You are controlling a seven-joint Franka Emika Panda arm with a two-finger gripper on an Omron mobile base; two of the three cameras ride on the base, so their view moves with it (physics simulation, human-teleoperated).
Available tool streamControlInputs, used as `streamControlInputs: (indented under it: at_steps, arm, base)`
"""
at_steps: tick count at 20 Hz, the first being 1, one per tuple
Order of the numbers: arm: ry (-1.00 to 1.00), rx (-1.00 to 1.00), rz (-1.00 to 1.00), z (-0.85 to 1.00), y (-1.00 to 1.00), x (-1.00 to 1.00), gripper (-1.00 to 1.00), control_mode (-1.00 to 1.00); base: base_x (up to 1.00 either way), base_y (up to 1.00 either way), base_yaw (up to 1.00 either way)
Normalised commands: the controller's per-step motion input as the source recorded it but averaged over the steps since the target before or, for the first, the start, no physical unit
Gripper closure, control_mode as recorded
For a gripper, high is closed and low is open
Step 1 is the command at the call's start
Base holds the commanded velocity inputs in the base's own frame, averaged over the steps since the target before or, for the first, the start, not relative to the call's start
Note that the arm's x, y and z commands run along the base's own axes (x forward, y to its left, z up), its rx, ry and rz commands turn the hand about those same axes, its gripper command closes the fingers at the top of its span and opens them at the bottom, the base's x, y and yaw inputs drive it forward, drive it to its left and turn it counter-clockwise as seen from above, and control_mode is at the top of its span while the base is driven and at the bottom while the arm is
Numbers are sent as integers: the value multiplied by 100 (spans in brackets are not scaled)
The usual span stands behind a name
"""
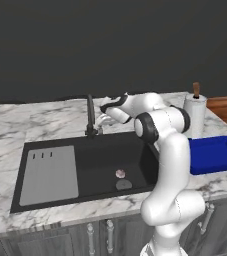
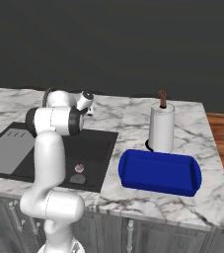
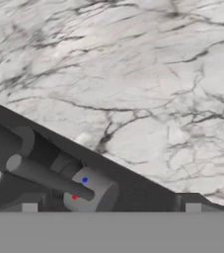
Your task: Pick up all produce items and place them in the sink. Turn on the sink faucet to wash them. Then turn the sink off and put them in the tray.
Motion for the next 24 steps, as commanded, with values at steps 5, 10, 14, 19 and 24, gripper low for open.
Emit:
streamControlInputs:
  at_steps: [5, 10, 14, 19, 24]
  arm:
    - [0, 0, 0, -6, 11, 17, -100, -100]
    - [0, 0, 0, -14, 0, 21, -100, -100]
    - [0, 0, -1, -28, 0, 18, -100, -100]
    - [0, 0, -3, -44, 0, 6, -100, -100]
    - [0, 1, -6, -56, 1, 0, -100, -100]
  base:
    - [0, 0, 0]
    - [0, 0, 0]
    - [0, 0, 0]
    - [0, 0, 0]
    - [0, 0, 0]
